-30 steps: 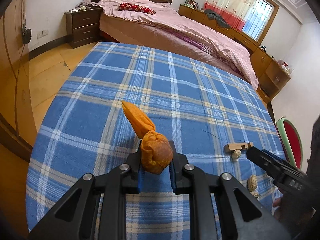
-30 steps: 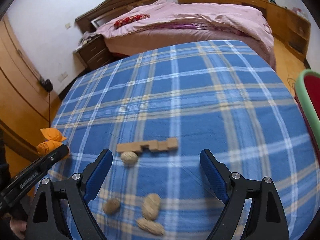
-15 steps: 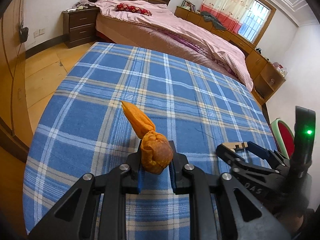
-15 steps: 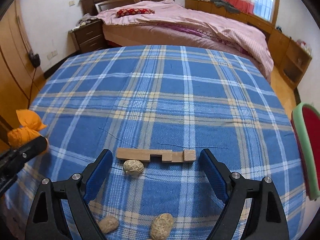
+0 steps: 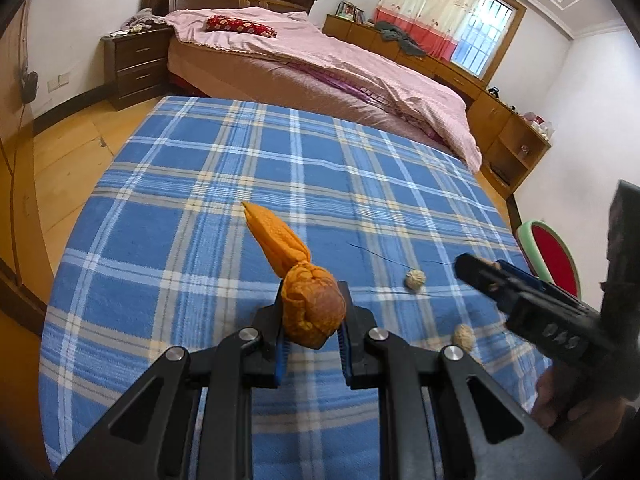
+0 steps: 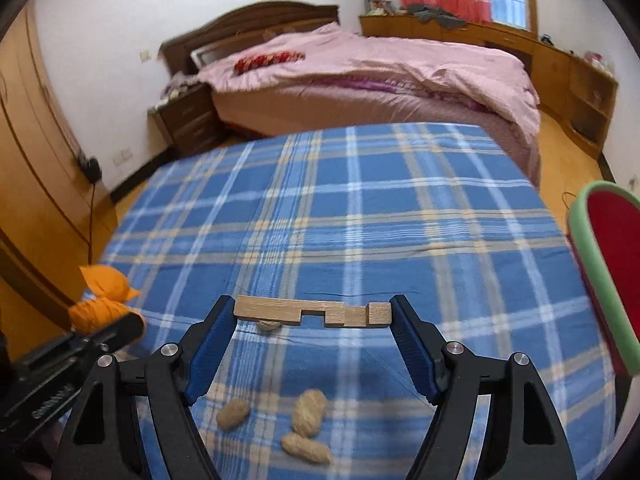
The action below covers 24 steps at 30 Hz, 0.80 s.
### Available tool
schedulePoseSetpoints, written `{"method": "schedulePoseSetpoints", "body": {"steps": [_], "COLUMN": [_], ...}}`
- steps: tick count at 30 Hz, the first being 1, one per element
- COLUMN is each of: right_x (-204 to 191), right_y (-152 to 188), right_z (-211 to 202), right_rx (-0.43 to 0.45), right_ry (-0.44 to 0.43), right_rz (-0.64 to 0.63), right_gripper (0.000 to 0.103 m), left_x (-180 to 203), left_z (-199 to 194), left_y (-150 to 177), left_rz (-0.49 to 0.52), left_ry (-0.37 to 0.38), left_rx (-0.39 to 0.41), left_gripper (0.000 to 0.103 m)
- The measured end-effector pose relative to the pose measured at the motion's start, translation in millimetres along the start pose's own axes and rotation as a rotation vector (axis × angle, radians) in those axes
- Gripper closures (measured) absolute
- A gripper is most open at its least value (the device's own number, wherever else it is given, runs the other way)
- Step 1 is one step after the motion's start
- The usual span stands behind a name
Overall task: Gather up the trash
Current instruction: 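Carry the orange bundle and wooden stick over the red bucket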
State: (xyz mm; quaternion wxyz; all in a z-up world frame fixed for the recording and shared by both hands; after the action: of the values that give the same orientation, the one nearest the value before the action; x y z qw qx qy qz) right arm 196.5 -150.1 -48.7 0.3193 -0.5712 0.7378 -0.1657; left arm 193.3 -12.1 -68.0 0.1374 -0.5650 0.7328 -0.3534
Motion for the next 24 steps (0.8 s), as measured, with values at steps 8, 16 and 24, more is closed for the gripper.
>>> {"method": "schedulePoseSetpoints", "body": {"steps": [8,16,24], "right_x": [32.1,63.5,97.8], "right_y": [-0.4,-1.9,-4.4], "right_z": [-59.2,-115.2,-163.4], "right_rx": [0.08,0.168,0.243], "right_ry": [-0.011,-0.014,-0.006], "right_rz": [0.106,0.184,0.251], "right_gripper": [0.025,0.025,0.025], "left_x": [31.3,74.8,136.0], "left_z": [-29.2,-54.3,-71.6], "left_y": [-4.3,-11.6,-19.0], "left_rz": [0.055,0.115,0.222], "left_ry": [0.021,0.067,0.119], "left_rx": [0.049,0.081,0.088], "left_gripper": [0.084,0.084,0.084]}}
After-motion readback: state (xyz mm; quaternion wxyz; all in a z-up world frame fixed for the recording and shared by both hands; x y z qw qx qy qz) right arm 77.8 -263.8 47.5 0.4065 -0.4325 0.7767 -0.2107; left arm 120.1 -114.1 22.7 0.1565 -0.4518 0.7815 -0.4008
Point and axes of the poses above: each gripper's, at about its wrist camera, not at the fingertips, and z roughly the way its jaws point, x to its right, y to its underside, the point moved 10 cm from there along z, roughly the way its jaws point, and after that the axes turned 10 degrees about z, right-handed, at the moved point
